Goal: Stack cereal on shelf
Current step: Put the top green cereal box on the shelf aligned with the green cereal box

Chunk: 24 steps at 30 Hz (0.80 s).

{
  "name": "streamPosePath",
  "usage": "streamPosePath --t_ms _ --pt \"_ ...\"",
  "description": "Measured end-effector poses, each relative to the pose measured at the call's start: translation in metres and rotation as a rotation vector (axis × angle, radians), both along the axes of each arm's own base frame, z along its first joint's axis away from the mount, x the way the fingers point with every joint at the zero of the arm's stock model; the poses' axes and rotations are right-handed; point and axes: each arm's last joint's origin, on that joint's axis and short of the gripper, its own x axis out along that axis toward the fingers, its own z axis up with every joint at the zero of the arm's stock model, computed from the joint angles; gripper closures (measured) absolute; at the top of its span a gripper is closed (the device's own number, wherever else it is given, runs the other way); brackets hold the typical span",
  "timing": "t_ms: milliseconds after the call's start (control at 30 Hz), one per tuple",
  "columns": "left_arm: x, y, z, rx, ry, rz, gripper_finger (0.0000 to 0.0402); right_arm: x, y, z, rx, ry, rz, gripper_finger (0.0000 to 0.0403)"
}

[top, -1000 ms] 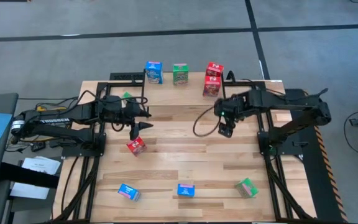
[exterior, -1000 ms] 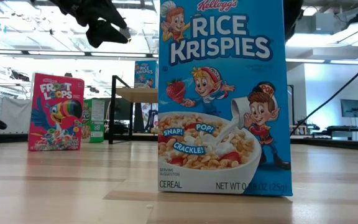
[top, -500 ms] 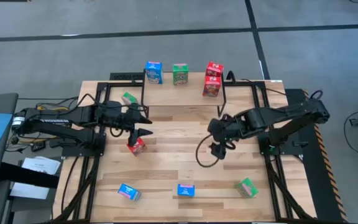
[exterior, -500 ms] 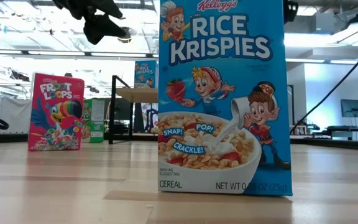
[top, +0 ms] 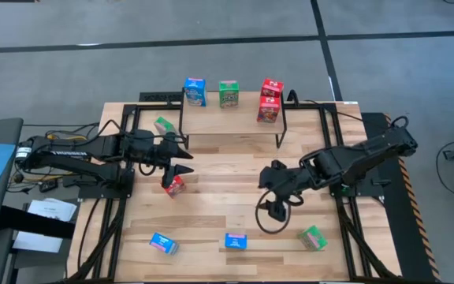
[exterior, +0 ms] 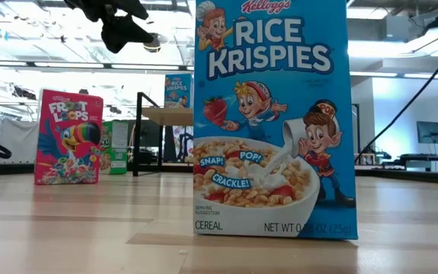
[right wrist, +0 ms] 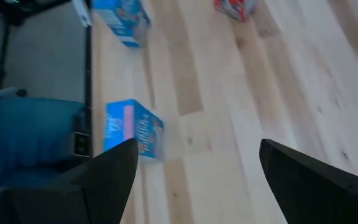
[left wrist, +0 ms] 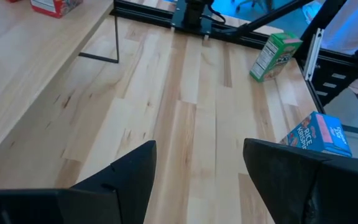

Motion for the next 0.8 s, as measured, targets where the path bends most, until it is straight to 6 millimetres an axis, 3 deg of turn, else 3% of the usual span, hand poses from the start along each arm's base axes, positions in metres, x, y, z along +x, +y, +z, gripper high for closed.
streamPosePath --t_ms 567,800 --pt "0.001 0.000 0.000 -0.033 -0.005 0.014 0.0170 0.002 0.024 0.012 0.055 -0.160 0.082 0.0045" --pt "0.001 0.000 0.000 0.018 -0.002 -0.005 0.0170 0.012 0.009 0.017 -0.088 -0.248 0.142 0.0045"
